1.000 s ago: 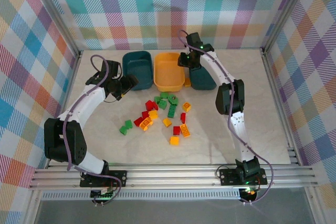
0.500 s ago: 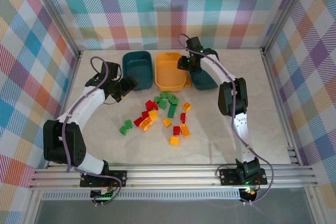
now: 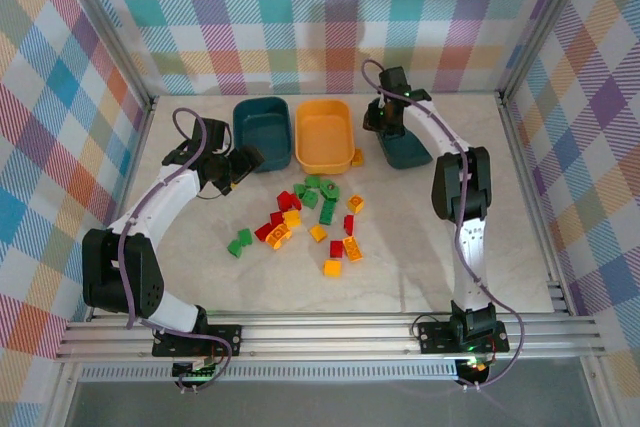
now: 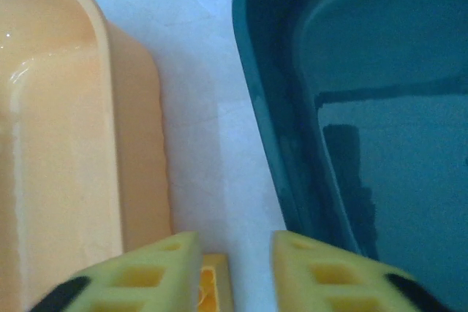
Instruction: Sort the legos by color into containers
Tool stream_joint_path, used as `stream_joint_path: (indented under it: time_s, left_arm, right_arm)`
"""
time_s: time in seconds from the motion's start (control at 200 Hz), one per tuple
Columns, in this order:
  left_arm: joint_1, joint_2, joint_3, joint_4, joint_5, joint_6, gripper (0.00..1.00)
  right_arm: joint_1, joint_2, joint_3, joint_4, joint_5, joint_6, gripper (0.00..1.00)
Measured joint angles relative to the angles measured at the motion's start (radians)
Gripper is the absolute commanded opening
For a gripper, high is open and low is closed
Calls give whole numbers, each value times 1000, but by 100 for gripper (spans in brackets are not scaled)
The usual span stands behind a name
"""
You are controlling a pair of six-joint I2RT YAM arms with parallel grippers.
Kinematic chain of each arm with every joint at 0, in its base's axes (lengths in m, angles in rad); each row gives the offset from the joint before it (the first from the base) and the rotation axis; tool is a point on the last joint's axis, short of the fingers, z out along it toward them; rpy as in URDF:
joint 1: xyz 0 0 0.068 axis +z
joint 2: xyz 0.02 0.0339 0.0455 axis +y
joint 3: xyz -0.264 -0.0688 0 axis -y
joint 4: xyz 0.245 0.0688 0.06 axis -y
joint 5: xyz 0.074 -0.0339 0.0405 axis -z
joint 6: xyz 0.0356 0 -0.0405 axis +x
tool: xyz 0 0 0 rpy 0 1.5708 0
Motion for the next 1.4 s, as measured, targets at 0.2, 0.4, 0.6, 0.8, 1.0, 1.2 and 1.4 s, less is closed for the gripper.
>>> stream_joint_path:
  time_s: [0.2, 0.4, 0.6, 0.8, 1.0, 1.2, 1.4]
  left_arm:
    - [-5, 13, -1, 2, 13, 0, 78]
    - [-20, 28, -1, 0, 16, 0, 78]
    - [-25, 28, -1, 0, 14, 3, 78]
    - [-28, 28, -1, 0, 17, 3, 78]
    - [-34, 28, -1, 0, 17, 3, 78]
    - [-36, 28, -1, 0, 17, 3, 78]
    - [-40, 28, -1, 0, 5, 3, 77]
  right_arm:
    - [45, -23, -48, -38, 5, -49, 11]
    - [82, 7, 0, -83, 0, -74, 36]
    - [99, 21, 15, -90, 3, -85, 40]
    - [99, -9, -51, -29, -3, -79, 48]
    - [95, -122, -212, 32, -18, -73, 53]
    - [89, -219, -296, 80, -28, -56, 41]
    - [89, -240, -381, 112, 9, -27, 21]
